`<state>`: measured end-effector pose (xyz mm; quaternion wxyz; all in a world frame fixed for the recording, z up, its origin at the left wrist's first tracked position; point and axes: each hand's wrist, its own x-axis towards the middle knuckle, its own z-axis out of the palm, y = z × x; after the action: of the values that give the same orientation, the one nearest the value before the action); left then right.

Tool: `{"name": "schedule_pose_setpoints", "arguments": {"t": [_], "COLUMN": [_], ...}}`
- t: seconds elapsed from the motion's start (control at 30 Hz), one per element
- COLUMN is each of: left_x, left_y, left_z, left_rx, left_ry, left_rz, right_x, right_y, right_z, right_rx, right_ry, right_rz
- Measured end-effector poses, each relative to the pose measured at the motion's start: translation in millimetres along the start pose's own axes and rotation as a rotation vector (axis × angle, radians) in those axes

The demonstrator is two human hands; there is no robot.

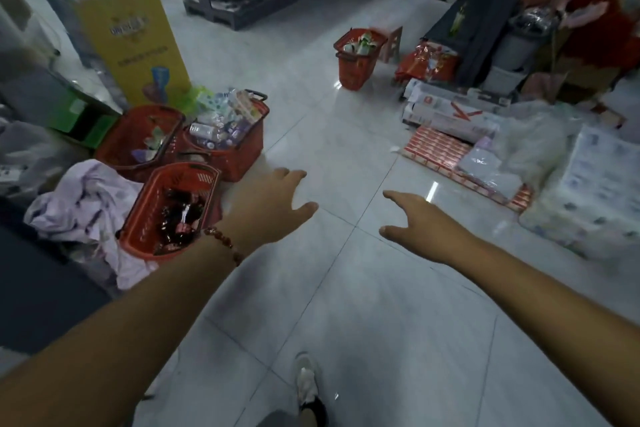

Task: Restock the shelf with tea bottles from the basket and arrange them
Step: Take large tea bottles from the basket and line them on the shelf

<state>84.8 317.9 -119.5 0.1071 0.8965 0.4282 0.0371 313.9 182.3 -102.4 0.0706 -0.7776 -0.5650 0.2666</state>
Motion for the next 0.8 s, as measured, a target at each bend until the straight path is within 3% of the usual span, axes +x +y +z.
{"name": "schedule_pose_setpoints", "arguments": {"t": [0.47, 0.8], "left_x": [291.1, 580.2], "left_y": [-74.6, -140.5], "left_z": [-58.3, -46.8], "left_rx": [0.065, 0.130], "left_ry": [0.060, -0.025], "left_rz": [0.101, 0.019], "right_x": [272.5, 570.3], "right_y": [-18.7, 26.2], "right_z": [-130.4, -212.0], "right_rx": [-0.133, -0.145], "right_ry": [0.108, 0.031], "right_rz": [-0.056, -0.062]}}
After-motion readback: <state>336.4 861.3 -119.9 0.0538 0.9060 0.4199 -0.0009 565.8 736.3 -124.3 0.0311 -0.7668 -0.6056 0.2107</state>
